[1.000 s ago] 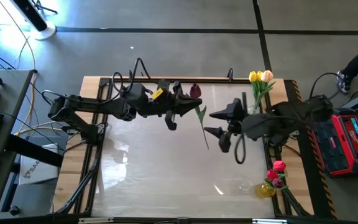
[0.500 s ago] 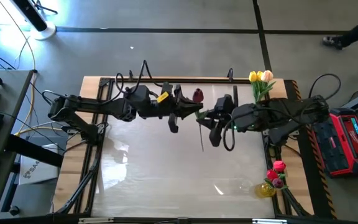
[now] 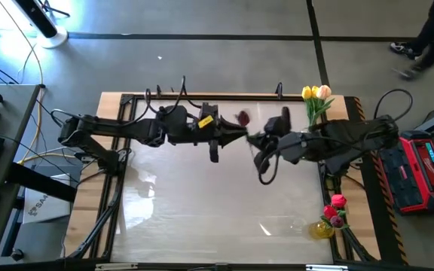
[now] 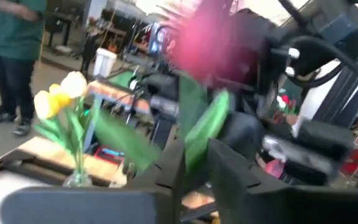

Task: Sort flowers into vase by color
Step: Put the dark red tulip into the yellow vase

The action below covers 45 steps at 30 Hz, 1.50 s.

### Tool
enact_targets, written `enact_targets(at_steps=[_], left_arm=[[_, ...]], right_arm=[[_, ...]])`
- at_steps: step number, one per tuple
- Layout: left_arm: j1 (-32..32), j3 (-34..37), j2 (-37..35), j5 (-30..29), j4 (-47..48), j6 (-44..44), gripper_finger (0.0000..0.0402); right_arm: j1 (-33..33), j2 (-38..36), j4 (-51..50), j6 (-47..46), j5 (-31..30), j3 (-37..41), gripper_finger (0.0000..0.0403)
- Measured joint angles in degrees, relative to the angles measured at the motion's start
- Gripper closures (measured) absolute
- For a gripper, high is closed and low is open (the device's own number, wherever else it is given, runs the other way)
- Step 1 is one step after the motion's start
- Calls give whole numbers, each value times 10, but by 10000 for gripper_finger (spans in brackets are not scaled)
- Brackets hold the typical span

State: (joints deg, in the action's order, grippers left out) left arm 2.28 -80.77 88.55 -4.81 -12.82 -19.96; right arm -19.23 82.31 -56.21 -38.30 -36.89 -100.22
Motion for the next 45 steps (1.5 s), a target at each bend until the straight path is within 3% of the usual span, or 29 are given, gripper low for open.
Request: enact_targets(at_steps=[9, 16, 21, 23, 29, 33, 37, 42, 45], left_arm=[[0, 1, -38, -44, 86, 2, 287], [0, 1, -73, -51, 175, -6, 289], [14, 1, -81, -100, 219, -19, 297], [24, 1, -80, -116, 224, -22, 298], [48, 1, -80, -170, 238, -37, 298], [66, 1, -80, -215, 245, -40, 298], [75, 1, -80, -241, 258, -53, 298], [78, 1, -80, -265, 259, -65, 298], [79, 1, -80, -280, 259, -70, 298]], right_arm=[[-75, -67, -101, -66, -122, 0, 402], [-155, -145, -166, -110, -172, 0, 402], [-211, -213, -175, -96, -176, 0, 402], [-229, -237, -175, -92, -157, 0, 402], [-262, -289, -220, -93, -20, 0, 403], [-273, -299, -263, -93, 94, 0, 403], [-282, -298, -319, -110, 169, 0, 403], [-299, -306, -333, -123, 221, 34, 403], [-315, -319, -330, -136, 221, 71, 403]])
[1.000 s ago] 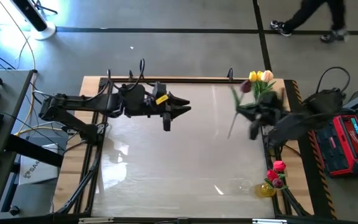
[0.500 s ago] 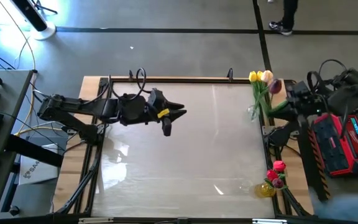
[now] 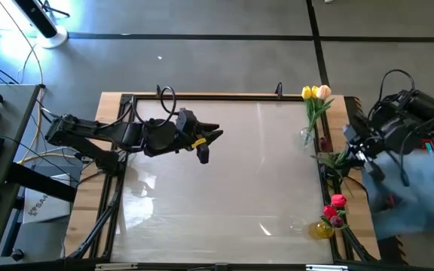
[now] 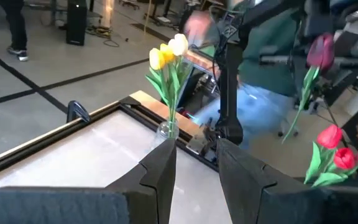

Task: Sort flowers into vase by color
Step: Put the dark red tulip into the yellow vase

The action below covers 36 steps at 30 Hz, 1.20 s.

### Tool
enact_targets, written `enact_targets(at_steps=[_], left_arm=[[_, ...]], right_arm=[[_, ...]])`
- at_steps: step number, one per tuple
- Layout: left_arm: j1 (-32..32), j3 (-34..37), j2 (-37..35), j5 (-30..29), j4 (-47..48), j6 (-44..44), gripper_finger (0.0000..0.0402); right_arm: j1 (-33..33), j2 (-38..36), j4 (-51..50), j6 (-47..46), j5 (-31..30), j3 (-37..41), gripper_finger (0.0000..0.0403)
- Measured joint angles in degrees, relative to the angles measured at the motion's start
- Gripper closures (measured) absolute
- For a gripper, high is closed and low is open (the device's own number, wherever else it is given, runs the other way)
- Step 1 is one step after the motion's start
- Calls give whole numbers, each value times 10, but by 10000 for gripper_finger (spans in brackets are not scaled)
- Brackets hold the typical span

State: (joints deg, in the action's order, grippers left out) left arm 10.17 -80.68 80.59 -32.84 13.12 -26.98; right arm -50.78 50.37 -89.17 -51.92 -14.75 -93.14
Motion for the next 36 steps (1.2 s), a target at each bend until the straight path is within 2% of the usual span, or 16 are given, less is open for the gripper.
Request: enact_targets(at_steps=[3, 10, 18, 28, 36], left_arm=[[0, 0, 2, -8, 3, -13, 298], [0, 0, 3, -26, 8, -30, 298], [0, 0, 3, -38, 8, -37, 298], [-1, 0, 3, -39, 8, -58, 298], [-1, 0, 3, -45, 8, -60, 298]], right_arm=[[-20, -22, 35, -7, -2, 51, 403], [-73, -63, 206, 36, -5, 154, 403], [-138, -70, 265, 47, -21, 206, 403], [-226, -70, 379, 131, -123, 254, 403], [-289, -70, 396, 106, -193, 312, 403]])
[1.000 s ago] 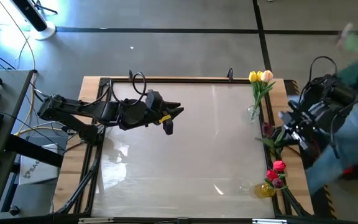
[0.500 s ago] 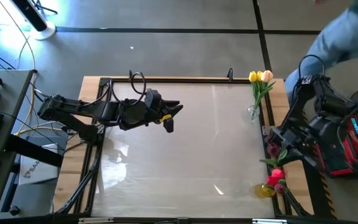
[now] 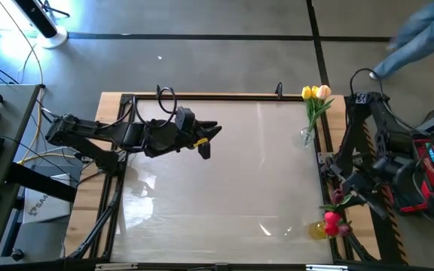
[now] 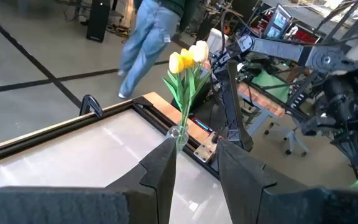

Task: Sort flowers into vase by color
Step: Put the dark red tulip into the yellow vase

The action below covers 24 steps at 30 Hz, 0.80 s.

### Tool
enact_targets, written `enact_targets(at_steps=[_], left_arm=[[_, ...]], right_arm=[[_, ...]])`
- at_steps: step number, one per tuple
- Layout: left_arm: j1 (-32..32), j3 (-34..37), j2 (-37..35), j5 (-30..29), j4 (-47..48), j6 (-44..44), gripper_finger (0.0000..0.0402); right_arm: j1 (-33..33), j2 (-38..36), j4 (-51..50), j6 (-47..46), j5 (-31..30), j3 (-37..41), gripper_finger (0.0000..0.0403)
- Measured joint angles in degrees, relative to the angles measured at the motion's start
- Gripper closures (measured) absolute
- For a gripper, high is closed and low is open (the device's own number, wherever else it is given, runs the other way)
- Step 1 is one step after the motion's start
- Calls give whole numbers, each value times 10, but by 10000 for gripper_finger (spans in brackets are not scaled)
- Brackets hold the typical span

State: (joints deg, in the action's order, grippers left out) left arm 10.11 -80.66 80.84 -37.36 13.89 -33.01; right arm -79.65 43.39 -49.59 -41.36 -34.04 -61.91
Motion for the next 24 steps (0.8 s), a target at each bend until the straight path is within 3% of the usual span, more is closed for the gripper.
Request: enact_targets(at_steps=[13, 24], left_arm=[[-7, 0, 0, 0, -6, -19, 298], [-7, 0, 0, 0, -7, -19, 298]], right_arm=[[-53, 3, 50, 10, -79, 24, 403], [-57, -4, 50, 3, -75, 22, 403]])
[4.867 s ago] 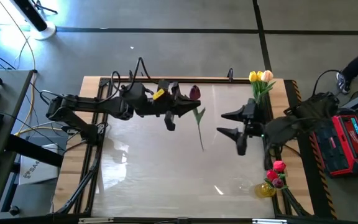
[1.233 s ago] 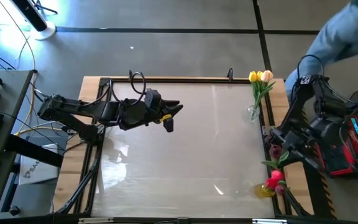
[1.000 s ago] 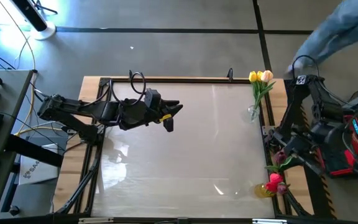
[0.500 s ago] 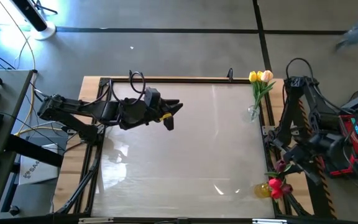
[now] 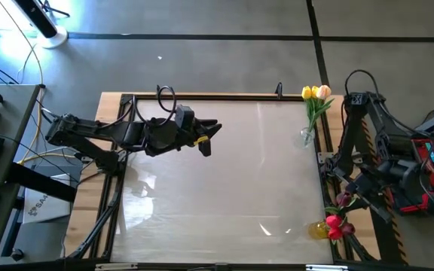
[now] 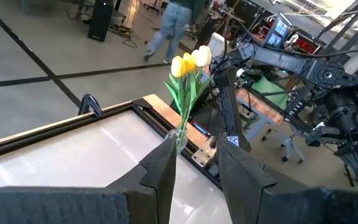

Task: Sort flowers into vase by color
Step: Put the dark red tulip into the yellow vase

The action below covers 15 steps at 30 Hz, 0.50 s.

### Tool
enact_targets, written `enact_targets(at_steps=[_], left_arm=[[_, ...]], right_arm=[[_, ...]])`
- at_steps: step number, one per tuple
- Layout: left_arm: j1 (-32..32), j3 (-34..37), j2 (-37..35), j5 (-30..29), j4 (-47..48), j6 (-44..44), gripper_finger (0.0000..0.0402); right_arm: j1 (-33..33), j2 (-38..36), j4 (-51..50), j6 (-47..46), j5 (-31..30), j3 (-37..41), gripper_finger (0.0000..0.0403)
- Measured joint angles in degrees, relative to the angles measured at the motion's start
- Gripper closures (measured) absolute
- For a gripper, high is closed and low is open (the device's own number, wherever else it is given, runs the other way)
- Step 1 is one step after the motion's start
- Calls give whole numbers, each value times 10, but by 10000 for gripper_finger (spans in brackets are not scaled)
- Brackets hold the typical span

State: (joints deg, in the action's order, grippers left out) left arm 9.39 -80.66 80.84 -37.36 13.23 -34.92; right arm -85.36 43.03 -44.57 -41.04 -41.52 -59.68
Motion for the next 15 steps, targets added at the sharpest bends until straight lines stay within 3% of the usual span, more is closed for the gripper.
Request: enact_targets(at_steps=[15], left_arm=[[-1, 0, 0, 0, 2, 0, 298]], right_arm=[[0, -17, -33, -38, 27, 0, 403]])
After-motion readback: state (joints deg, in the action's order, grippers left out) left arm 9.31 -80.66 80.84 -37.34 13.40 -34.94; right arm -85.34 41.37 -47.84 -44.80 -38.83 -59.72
